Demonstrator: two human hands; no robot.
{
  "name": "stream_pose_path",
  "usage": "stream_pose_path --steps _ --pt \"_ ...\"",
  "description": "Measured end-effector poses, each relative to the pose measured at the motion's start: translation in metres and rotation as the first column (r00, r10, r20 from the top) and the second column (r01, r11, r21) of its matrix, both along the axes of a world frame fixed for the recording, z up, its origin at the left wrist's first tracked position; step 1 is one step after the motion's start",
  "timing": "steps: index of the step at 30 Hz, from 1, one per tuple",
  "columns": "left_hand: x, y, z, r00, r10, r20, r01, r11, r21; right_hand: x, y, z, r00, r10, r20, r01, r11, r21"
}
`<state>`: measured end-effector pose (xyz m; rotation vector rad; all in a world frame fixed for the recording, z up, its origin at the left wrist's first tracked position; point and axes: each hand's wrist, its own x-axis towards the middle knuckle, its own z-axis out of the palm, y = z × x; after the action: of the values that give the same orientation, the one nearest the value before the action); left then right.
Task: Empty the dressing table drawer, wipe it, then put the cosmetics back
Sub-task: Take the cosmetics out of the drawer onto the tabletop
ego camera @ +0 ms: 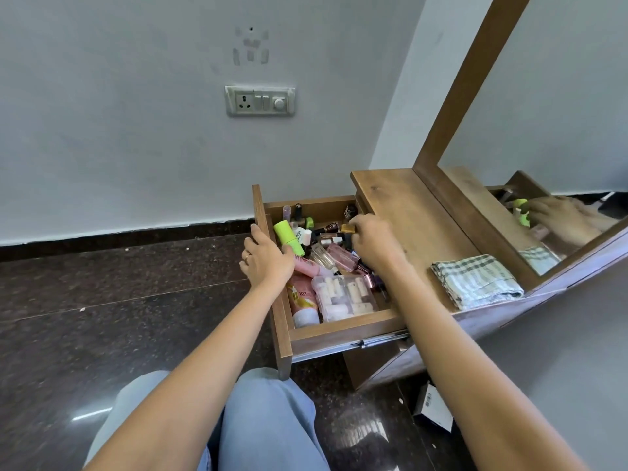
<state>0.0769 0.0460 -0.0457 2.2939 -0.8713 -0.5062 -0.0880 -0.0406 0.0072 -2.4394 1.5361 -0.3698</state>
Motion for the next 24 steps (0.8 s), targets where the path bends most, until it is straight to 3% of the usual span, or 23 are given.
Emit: stream_pose_path --steps 2,6,12,18,24 --pt "-0.003 0.000 -0.006 0.997 -0.027 0.067 0.026 1.000 0.014 0.017 -0.003 -0.016 0.988 0.056 -0.142 -0.053 0.998 0.027" --pt "-0.001 -0.002 -0.008 0.997 -0.019 0.076 0.018 1.000 0.019 0.025 -0.008 -0.039 0.940 -0.009 -0.342 0.047 0.993 0.104" --pt "-0.001 -0.003 -0.010 0.993 -0.025 0.120 0.022 1.000 0.022 0.024 -0.014 -0.053 0.894 -0.021 -0.448 0.047 0.998 0.048" --pt "-0.002 -0.003 -0.009 0.988 -0.038 0.150 0.031 0.999 0.043 0.026 -0.015 -0.052 0.912 -0.008 -0.409 0.019 1.000 0.023" --pt "-0.002 -0.002 -0.008 0.989 -0.039 0.140 0.035 0.999 0.035 0.034 -0.031 0.007 0.986 0.059 -0.155 -0.034 0.987 0.155"
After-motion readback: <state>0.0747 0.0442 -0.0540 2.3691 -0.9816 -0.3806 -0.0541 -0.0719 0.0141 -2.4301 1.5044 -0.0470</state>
